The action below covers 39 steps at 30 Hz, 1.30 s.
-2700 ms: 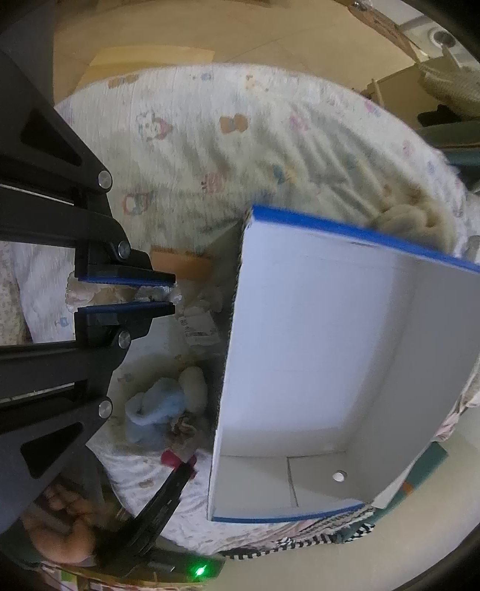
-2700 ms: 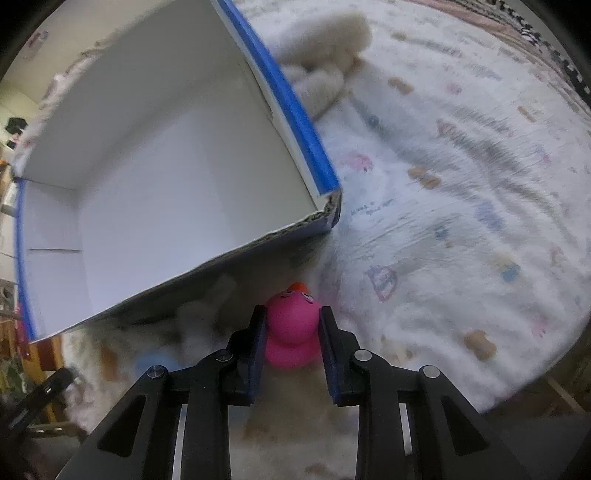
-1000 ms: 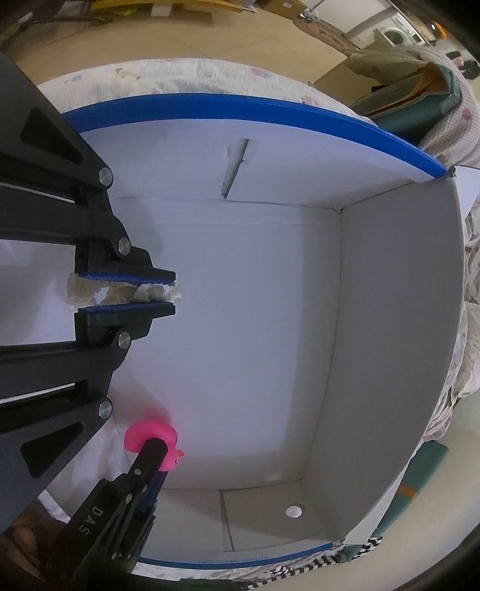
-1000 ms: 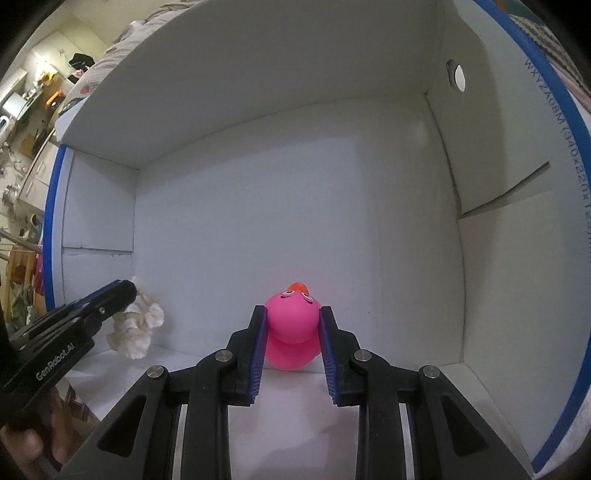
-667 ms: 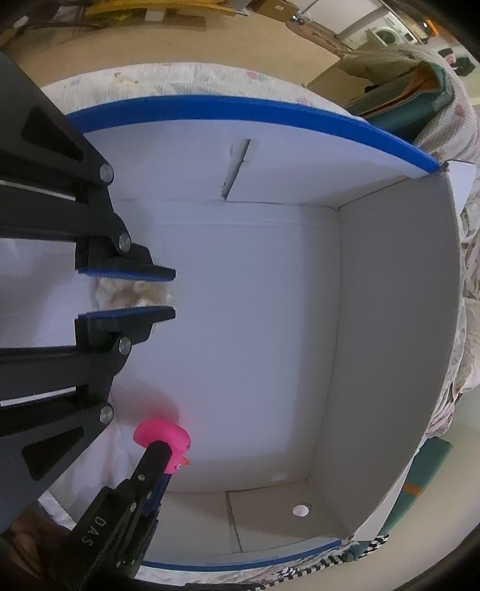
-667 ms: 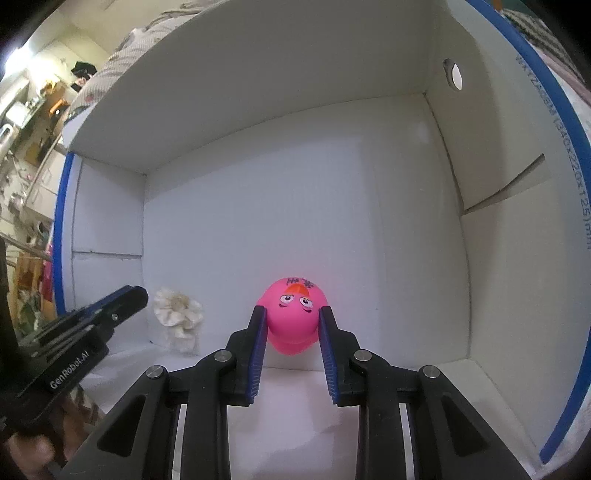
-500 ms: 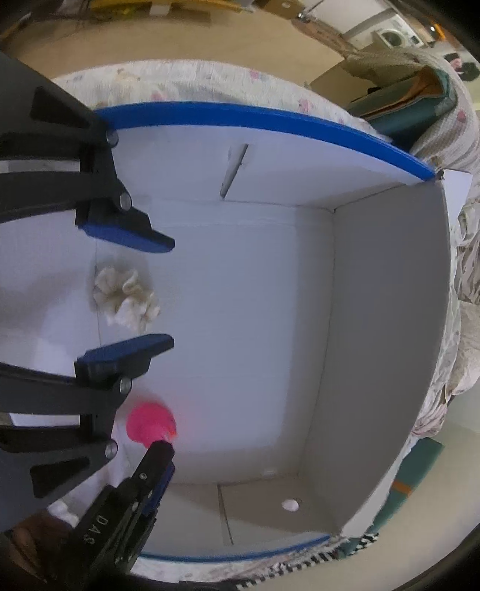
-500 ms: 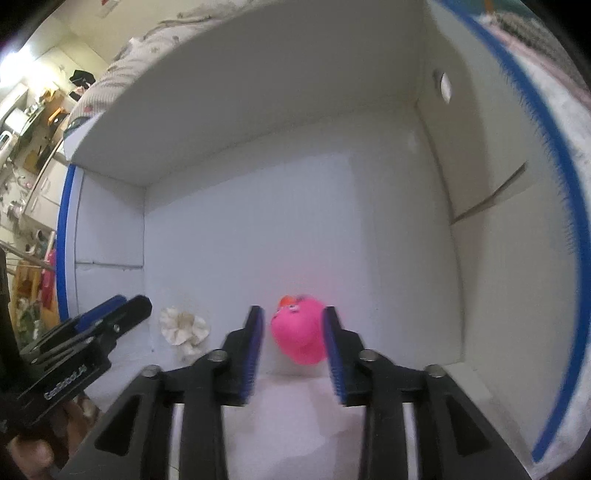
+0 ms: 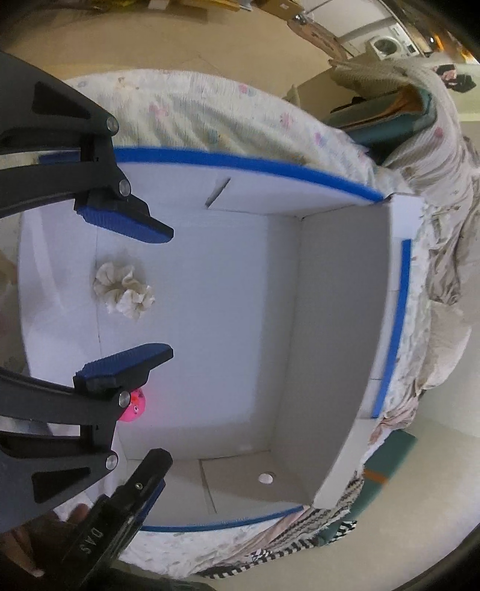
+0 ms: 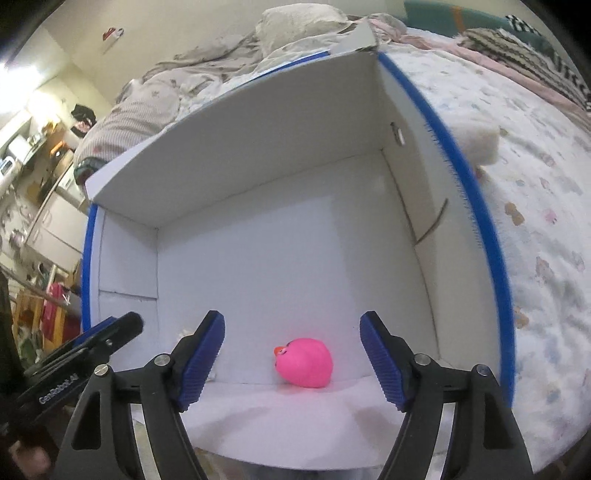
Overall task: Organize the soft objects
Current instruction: 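Withdraw both tools from the box toward the remaining items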
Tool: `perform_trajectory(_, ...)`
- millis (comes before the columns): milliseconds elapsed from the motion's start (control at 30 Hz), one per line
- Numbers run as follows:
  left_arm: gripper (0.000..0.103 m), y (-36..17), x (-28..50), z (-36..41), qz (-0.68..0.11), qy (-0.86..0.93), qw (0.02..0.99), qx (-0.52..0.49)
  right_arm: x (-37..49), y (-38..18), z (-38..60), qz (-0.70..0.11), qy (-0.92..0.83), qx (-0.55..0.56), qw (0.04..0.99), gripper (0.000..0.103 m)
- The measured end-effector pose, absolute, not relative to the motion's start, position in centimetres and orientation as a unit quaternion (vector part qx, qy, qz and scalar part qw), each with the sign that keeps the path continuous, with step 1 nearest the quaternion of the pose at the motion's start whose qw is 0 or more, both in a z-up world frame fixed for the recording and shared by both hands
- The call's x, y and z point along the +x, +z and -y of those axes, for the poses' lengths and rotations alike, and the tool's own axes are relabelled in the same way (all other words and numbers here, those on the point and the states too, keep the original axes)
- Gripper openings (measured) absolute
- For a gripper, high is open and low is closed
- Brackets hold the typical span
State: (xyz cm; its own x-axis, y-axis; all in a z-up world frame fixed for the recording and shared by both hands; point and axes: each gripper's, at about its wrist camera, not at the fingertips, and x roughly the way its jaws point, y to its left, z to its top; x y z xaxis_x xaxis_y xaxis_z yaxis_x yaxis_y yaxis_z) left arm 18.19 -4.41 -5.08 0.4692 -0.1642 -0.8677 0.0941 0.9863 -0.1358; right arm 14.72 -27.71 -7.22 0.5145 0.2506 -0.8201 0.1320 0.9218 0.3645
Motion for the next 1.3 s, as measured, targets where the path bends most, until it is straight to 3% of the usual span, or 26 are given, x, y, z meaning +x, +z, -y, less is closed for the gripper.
perform_trajectory(100,0.067,-3.9,17.4,4.0,-0.497,-0.099,0.861,-0.047,14.1,-6.3,27.9,-0.475,0.037,0.203,0.856,0.102)
perform_trajectory(367,0.071,-0.6,15.1,2.2,-0.453,-0.079,0.887,-0.036,11.7,-3.5,27.6,-0.428,0.046,0.187,0.883,0.103)
perform_trajectory(600,0.072,-0.2,11.1,-0.6,-0.445,-0.060,0.894,-0.013,8.5,-4.3,27.4,-0.439,0.046,0.190,0.877,0.103)
perform_trajectory(1000,0.072,-4.4,9.5,-4.6,-0.507,-0.019,0.859,-0.070,4.8,-5.6,26.9,-0.471,0.061,0.208,0.855,0.103)
perform_trajectory(1300,0.070,-9.6,10.5,-2.8,-0.592,-0.040,0.799,-0.092,4.6,-6.3,26.8,-0.485,0.061,0.210,0.847,0.103)
